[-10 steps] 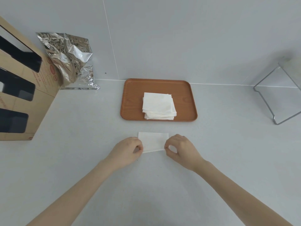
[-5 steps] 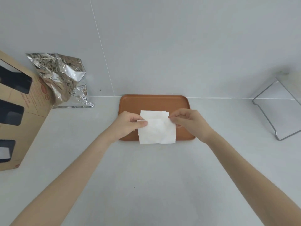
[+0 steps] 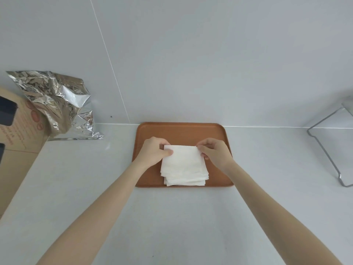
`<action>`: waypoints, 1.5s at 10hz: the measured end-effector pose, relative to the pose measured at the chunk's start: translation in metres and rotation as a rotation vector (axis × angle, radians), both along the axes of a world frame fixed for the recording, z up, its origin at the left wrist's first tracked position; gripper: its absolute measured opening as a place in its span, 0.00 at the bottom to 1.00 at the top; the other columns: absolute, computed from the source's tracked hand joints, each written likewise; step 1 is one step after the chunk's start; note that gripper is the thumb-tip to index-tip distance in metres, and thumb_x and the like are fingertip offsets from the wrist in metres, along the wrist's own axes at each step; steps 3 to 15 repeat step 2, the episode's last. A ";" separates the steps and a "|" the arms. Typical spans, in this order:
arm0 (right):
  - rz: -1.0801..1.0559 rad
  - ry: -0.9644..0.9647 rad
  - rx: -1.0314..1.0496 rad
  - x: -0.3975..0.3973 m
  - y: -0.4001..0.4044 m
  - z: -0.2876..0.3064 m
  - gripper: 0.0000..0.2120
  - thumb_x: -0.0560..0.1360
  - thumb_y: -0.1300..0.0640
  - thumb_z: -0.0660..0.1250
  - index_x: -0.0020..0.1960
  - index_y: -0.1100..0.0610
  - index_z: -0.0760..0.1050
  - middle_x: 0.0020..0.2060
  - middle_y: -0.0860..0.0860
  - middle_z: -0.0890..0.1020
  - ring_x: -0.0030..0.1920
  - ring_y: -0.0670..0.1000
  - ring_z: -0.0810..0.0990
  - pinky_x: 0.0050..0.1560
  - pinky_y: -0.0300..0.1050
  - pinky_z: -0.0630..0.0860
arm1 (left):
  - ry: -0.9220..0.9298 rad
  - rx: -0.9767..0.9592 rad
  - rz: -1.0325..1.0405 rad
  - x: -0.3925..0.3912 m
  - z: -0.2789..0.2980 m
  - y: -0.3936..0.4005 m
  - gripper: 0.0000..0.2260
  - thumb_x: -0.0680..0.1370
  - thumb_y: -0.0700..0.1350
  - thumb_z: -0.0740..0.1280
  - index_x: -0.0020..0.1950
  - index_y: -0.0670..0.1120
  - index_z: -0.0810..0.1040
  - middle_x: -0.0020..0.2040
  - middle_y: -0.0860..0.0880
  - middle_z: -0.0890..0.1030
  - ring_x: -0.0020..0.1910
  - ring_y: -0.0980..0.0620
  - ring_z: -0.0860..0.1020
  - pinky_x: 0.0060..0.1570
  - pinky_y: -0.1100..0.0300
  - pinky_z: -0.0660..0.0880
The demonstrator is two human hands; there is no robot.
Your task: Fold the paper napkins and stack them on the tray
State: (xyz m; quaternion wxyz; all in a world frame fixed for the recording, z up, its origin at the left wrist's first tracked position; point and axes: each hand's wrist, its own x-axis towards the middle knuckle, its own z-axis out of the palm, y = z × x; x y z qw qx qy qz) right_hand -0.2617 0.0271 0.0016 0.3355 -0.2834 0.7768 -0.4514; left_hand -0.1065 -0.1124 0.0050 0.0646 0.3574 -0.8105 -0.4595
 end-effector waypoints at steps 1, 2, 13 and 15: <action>0.026 0.101 0.027 0.002 0.000 -0.002 0.06 0.72 0.63 0.64 0.40 0.54 0.78 0.33 0.49 0.79 0.33 0.45 0.76 0.38 0.36 0.72 | -0.031 -0.076 0.013 0.000 -0.002 0.004 0.08 0.68 0.41 0.71 0.46 0.46 0.80 0.40 0.49 0.80 0.43 0.48 0.78 0.43 0.56 0.74; 0.056 0.258 0.032 0.004 0.002 0.009 0.05 0.73 0.62 0.64 0.42 0.55 0.78 0.39 0.49 0.80 0.35 0.41 0.75 0.36 0.26 0.70 | -0.068 -0.247 0.056 0.002 0.001 0.005 0.14 0.67 0.45 0.72 0.52 0.46 0.76 0.44 0.49 0.76 0.42 0.48 0.75 0.46 0.52 0.74; 0.056 0.258 0.032 0.004 0.002 0.009 0.05 0.73 0.62 0.64 0.42 0.55 0.78 0.39 0.49 0.80 0.35 0.41 0.75 0.36 0.26 0.70 | -0.068 -0.247 0.056 0.002 0.001 0.005 0.14 0.67 0.45 0.72 0.52 0.46 0.76 0.44 0.49 0.76 0.42 0.48 0.75 0.46 0.52 0.74; 0.056 0.258 0.032 0.004 0.002 0.009 0.05 0.73 0.62 0.64 0.42 0.55 0.78 0.39 0.49 0.80 0.35 0.41 0.75 0.36 0.26 0.70 | -0.068 -0.247 0.056 0.002 0.001 0.005 0.14 0.67 0.45 0.72 0.52 0.46 0.76 0.44 0.49 0.76 0.42 0.48 0.75 0.46 0.52 0.74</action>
